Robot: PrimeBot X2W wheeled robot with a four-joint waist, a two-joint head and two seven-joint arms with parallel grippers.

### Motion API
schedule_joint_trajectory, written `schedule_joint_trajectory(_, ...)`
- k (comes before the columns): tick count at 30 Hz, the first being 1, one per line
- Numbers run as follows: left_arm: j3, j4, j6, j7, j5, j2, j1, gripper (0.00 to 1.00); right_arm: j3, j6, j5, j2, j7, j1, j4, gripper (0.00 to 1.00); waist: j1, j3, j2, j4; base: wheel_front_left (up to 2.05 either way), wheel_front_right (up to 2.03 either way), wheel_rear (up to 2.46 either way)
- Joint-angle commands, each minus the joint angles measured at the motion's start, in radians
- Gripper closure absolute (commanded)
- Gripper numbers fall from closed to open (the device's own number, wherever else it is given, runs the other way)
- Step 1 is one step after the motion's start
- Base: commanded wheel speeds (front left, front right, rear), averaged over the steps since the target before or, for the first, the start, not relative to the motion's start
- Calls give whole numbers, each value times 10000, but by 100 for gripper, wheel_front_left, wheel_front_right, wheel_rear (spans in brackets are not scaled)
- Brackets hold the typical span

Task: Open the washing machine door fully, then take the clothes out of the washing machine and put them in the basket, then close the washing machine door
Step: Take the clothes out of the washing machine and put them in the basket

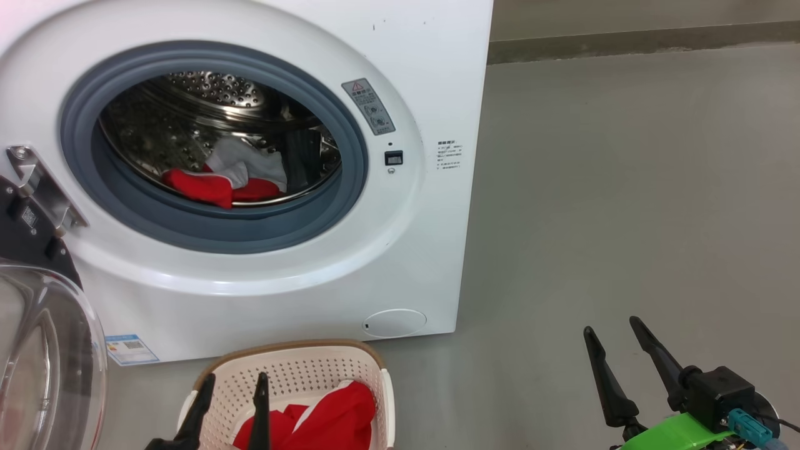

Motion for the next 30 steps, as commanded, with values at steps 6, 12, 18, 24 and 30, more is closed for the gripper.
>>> schedule_joint_trajectory(6, 254, -146, 72, -73, -86, 157, -219, 0, 246, 35, -40, -96, 2, -138, -315, 0, 0, -2, 0, -34, 0, 0, 0)
schedule_joint_trajectory(12, 228, -37, 94, -150, -107, 193, -352, 0, 290, 35, -22, -96, 18, -167, -343, 0, 0, 57, 0, -76, 0, 0, 0)
schedule_joint_trajectory(18, 150, 48, 77, -342, -91, 214, -663, 0, 283, 35, -45, -96, 34, -226, -440, 0, 0, 247, 0, -133, 0, 0, 0)
schedule_joint_trajectory(24, 97, 379, 53, -358, -124, 220, -1368, 0, 273, 35, -92, -96, 57, -440, -655, 0, 0, 777, 0, -183, 0, 0, 0)
schedule_joint_trajectory(30, 117, 943, 21, -313, -265, 190, -2417, 0, 276, 35, -153, -96, 78, -768, -944, 0, 0, 1570, 0, -272, 0, 0, 0)
